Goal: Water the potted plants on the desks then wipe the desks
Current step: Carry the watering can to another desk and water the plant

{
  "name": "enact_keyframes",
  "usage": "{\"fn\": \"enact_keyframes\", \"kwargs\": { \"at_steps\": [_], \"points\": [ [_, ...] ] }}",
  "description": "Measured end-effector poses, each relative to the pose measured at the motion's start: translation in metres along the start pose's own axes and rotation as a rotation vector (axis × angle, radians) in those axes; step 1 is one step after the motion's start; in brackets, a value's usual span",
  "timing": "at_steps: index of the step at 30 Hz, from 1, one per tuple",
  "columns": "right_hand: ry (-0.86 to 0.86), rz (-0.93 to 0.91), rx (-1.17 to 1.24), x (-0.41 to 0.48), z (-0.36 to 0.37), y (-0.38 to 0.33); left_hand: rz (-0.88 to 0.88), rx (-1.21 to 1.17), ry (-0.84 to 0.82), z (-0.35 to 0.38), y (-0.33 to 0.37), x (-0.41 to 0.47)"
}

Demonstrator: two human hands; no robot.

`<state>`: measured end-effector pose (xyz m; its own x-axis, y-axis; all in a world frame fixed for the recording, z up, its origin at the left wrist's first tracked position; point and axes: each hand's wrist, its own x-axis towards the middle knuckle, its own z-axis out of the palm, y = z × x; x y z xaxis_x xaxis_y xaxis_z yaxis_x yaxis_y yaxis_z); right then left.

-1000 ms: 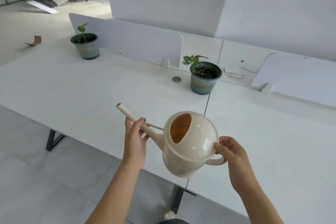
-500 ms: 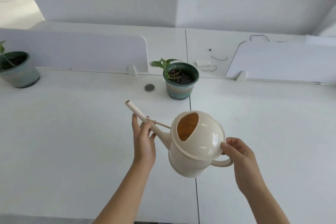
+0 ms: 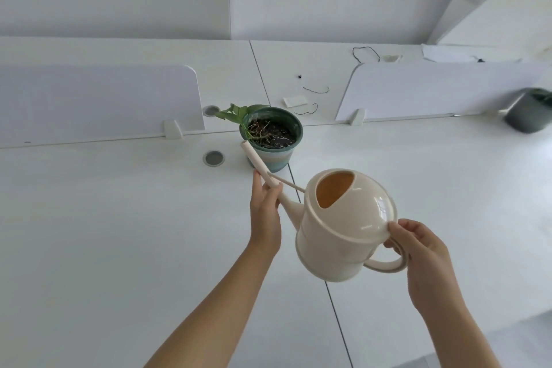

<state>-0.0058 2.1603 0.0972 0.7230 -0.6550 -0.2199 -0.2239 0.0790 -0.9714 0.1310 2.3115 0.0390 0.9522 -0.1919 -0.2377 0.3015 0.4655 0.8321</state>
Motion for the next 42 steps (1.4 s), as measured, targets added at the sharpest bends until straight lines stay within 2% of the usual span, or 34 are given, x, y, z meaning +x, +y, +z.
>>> {"fn": "enact_keyframes", "kwargs": {
  "at_steps": [11, 21, 32, 42],
  "points": [
    [0.062, -0.014, -0.067, 0.013, 0.020, -0.024, -0.097, 0.064, -0.038, 0.018, 0.003, 0.039],
    [-0.035, -0.060, -0.090, 0.018, 0.022, -0.034, -0.241, 0.057, -0.043, 0.029, 0.005, 0.061],
    [-0.074, -0.088, -0.130, 0.019, 0.018, -0.043, -0.268, 0.071, -0.013, 0.028, -0.011, 0.063],
    [-0.035, -0.082, -0.104, 0.020, 0.012, -0.051, -0.309, 0.096, -0.099, 0.049, -0.013, 0.072]
  ]
}}
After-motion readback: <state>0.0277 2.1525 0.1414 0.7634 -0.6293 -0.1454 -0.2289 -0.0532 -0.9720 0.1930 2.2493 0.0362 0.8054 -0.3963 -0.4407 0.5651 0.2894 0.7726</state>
